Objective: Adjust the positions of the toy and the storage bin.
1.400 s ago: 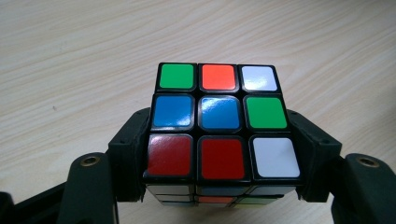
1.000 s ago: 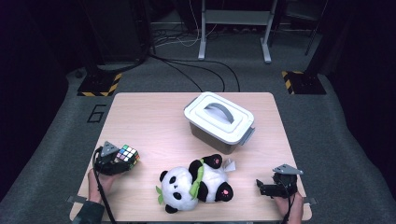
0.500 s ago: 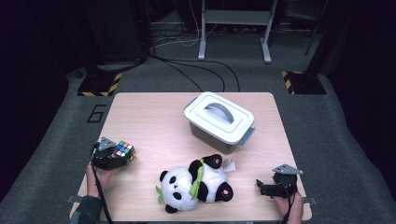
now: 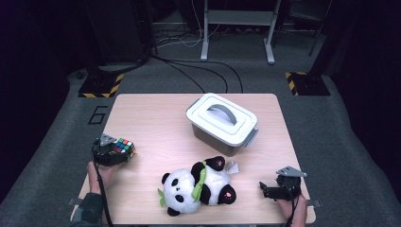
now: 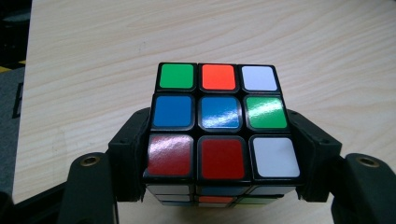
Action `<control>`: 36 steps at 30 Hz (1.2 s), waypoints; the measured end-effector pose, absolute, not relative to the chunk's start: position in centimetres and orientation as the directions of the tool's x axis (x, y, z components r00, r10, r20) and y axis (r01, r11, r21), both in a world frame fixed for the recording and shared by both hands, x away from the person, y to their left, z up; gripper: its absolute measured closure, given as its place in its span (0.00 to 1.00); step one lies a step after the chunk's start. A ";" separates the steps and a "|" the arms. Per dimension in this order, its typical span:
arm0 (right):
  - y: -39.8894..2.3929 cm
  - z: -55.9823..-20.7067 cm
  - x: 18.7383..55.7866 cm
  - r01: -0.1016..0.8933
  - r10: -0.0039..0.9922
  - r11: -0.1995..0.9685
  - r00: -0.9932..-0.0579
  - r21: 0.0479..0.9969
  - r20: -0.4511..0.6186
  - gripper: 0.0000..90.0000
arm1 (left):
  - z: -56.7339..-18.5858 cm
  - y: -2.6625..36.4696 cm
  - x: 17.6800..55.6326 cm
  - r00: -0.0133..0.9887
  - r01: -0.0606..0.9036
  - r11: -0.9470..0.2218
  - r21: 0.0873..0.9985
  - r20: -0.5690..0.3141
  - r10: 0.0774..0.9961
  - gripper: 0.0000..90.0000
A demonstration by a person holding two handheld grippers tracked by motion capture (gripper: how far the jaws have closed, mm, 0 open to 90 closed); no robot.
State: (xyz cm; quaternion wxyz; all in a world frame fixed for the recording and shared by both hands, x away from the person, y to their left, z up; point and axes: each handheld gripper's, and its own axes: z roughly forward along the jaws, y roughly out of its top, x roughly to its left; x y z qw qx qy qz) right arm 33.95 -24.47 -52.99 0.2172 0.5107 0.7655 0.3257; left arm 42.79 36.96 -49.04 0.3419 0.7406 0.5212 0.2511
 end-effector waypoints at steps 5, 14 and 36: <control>-24.5 -53.0 33.9 0.640 0.923 0.266 -0.384 0.720 0.000 0.01 | -49.3 37.1 43.4 0.312 0.607 -0.223 0.763 0.029 0.950 0.38; -24.5 -53.0 33.9 0.640 0.923 0.266 -0.384 0.720 0.000 0.01 | -50.1 38.0 44.1 0.269 0.621 -0.174 0.765 0.001 0.963 0.38; -24.5 -53.0 33.9 0.640 0.924 0.266 -0.383 0.720 -0.001 0.01 | -50.4 40.7 44.6 0.176 0.626 -0.075 0.776 -0.047 0.983 0.36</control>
